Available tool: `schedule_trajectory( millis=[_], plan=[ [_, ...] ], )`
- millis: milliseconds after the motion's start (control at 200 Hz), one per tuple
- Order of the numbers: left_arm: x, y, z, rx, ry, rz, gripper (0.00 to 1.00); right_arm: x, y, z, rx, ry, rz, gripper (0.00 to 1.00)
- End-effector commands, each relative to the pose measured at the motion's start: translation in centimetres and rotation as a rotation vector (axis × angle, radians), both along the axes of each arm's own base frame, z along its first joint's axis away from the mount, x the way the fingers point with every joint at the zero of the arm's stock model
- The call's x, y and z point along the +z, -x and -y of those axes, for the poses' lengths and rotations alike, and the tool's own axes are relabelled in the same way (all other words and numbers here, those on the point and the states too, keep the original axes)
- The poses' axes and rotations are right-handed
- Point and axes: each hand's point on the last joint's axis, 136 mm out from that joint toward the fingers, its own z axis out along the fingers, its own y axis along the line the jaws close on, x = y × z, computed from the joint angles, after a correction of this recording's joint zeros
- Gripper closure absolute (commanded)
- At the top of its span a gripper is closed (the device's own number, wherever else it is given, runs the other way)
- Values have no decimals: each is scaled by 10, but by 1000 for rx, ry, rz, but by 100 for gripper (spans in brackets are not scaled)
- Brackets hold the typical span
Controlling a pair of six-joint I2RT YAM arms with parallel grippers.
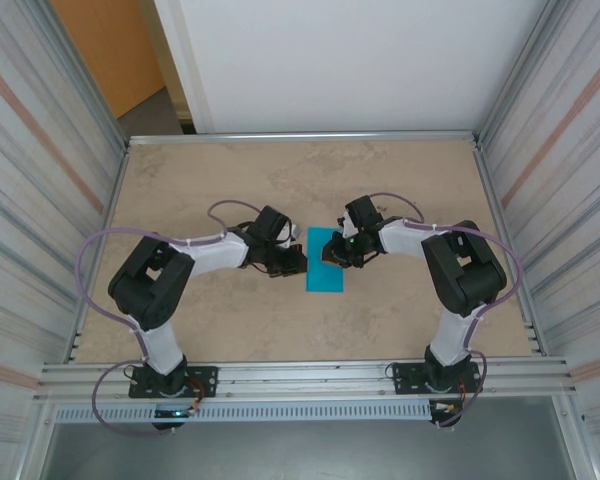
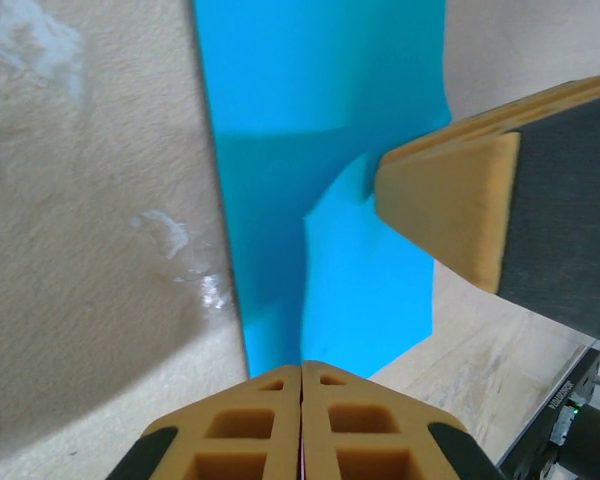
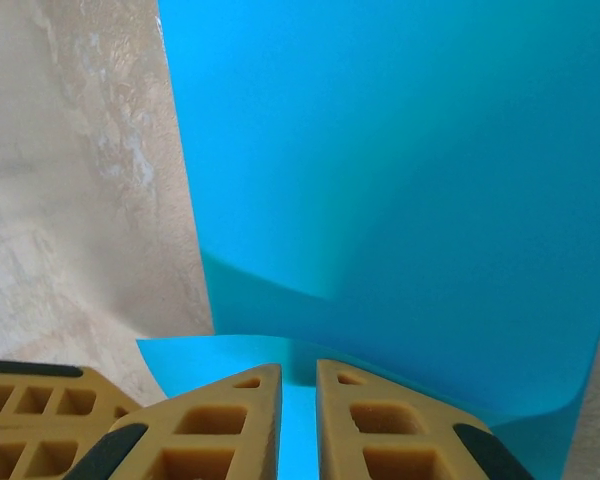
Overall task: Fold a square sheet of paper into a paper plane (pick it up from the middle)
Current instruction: Fold the triangle a second time at the center of the table.
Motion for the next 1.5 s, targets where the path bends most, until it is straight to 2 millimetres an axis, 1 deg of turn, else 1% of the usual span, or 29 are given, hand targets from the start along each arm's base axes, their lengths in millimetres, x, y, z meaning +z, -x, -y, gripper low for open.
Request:
schedule_trajectory(
  millis=[0,125,266,326,491,692,887,1042,1153,1198,1263,1348,1493],
  plan=[
    [18,4,9,-5,50,38,90,4,-4,0,-1,23,15,84],
    [13,10,9,-8,35,31,90,2,-5,2,-8,39,16,84],
    [7,11,0,6,-17,42,87,2,-6,2,-9,41,17,84],
    [9,7,-1,12,-22,59,84,2,-6,2,-9,39,17,84],
    [11,-5,5,14,17,58,74,4,-8,1,-10,35,23,83],
    [8,-19,6,13,15,66,73,4,-7,3,-13,36,21,83],
    [2,-29,9,-4,11,67,74,5,-7,2,-11,32,22,83],
    [0,-35,15,-30,21,74,80,10,-9,0,-8,21,30,83],
    [2,-39,16,-42,21,91,91,16,-6,0,-2,14,37,83],
    [1,-39,17,-46,19,94,94,19,-4,1,-2,14,38,83],
    [-1,-40,17,-53,15,96,97,21,4,2,8,13,30,82],
    [-2,-40,18,-65,15,97,99,22,18,-1,26,14,14,80],
    [-5,-40,18,-71,10,93,100,15,44,-5,49,39,-30,75]
  ],
)
